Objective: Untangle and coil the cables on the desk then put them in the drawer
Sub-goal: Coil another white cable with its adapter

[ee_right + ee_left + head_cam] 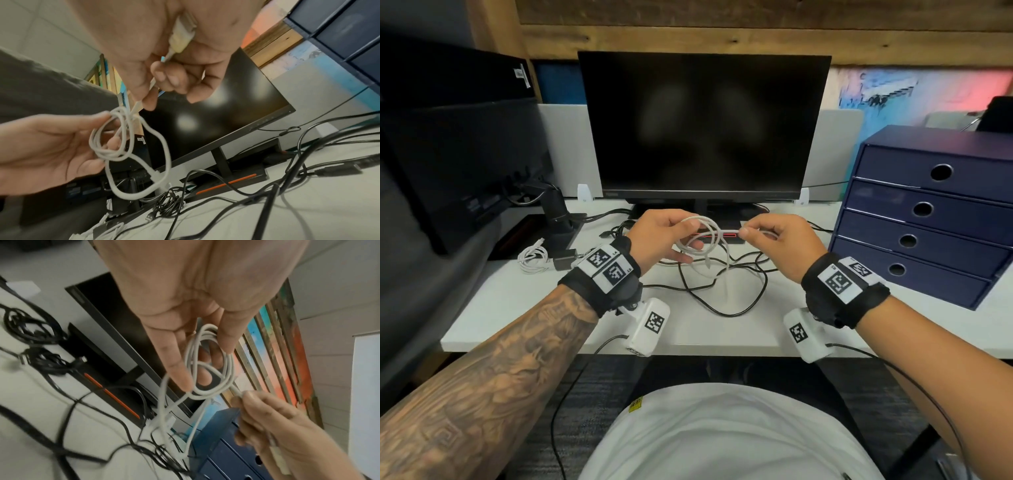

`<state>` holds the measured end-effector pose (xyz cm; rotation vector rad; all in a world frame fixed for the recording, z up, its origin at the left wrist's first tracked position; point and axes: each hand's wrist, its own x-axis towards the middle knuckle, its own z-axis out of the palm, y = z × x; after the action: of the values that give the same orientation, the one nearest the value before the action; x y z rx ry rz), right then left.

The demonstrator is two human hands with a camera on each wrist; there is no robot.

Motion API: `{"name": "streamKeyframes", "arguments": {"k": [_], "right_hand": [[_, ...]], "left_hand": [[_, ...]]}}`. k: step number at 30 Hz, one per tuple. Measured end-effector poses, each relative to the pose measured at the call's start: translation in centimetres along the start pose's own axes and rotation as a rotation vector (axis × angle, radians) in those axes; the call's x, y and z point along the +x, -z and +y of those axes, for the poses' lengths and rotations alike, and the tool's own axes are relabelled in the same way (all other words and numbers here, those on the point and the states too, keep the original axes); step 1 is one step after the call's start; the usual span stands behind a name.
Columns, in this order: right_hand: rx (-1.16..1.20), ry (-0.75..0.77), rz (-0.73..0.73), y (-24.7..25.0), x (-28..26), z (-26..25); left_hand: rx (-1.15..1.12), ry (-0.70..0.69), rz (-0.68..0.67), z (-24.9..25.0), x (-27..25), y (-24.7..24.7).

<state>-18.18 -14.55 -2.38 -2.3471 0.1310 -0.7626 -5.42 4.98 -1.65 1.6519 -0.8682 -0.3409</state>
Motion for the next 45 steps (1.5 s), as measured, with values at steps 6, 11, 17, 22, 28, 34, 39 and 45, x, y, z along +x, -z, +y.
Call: {"name": "streamKeyframes", "arguments": {"k": [6,11,17,22,28,34,39,45], "right_hand": [[-0.244,0.058,0.044,-0.6,0.4,0.0],[-0.214,-0.093,0.080,0.2,0.6,0.1],[-0.393,-0.369,-0.373,0.1,0.4,0.9],[-0.371,-0.447,-0.446,0.5,0.3,1.7],[-0.400,-0.456,-0.406,0.5,0.8,2.1],[-0.442,-0.336,-0.333,-0.3,0.8,3.0],[-0.365,0.038,0.110,-0.2,1.6,1.1],[-0.340,0.088,-0.118,-1.5,4.7,-0.1]], "left_hand": [[-0.152,0.068,0.058,-0.2,0.1,-2.1],[-0.170,0.057,0.216,-0.9,0.8,-0.6],[-0.748,0.029,0.209,-0.2,1.2,0.4],[-0.882,-0.034,0.289,0.6,1.7,2.2],[-0.811,-0.006,0.393,0.0,2.2,3.7],[-0.629,0.018,0.280,-0.5,1.7,1.5],[-0.538,0.022,0.241,-0.6,2.1,-0.2],[-0.674,0.028,0.259,0.0,5.7,-1.4]]}}
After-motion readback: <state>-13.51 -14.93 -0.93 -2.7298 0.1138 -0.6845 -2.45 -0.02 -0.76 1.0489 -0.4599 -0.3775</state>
